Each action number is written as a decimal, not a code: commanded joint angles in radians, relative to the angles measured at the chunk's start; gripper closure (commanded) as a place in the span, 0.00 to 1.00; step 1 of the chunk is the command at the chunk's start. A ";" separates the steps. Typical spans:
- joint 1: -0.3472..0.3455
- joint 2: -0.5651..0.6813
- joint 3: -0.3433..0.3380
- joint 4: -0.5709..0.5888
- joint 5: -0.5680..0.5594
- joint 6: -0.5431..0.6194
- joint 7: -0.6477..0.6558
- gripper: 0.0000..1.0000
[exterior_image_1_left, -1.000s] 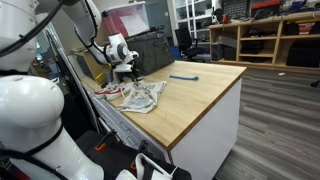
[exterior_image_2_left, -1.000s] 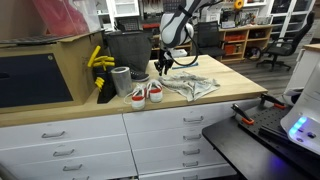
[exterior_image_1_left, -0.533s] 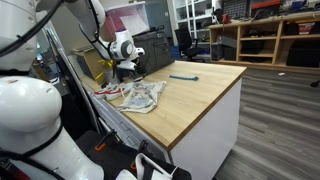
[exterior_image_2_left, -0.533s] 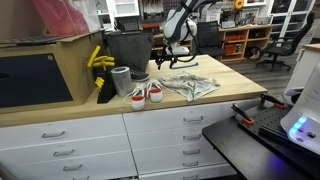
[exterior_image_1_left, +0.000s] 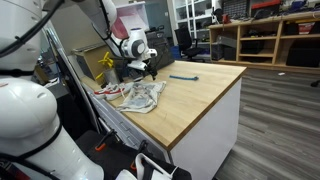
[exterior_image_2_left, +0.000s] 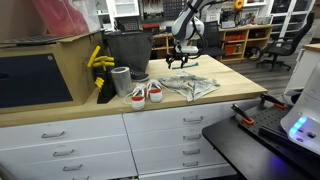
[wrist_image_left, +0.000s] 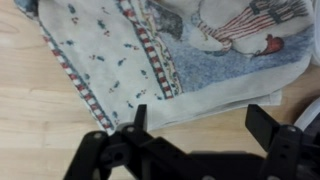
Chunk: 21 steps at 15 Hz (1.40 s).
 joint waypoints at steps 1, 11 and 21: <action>-0.007 0.049 -0.006 0.063 0.015 -0.067 -0.013 0.00; 0.047 0.147 -0.013 0.160 -0.021 -0.066 -0.012 0.88; 0.096 0.204 -0.059 0.200 -0.113 -0.048 -0.013 1.00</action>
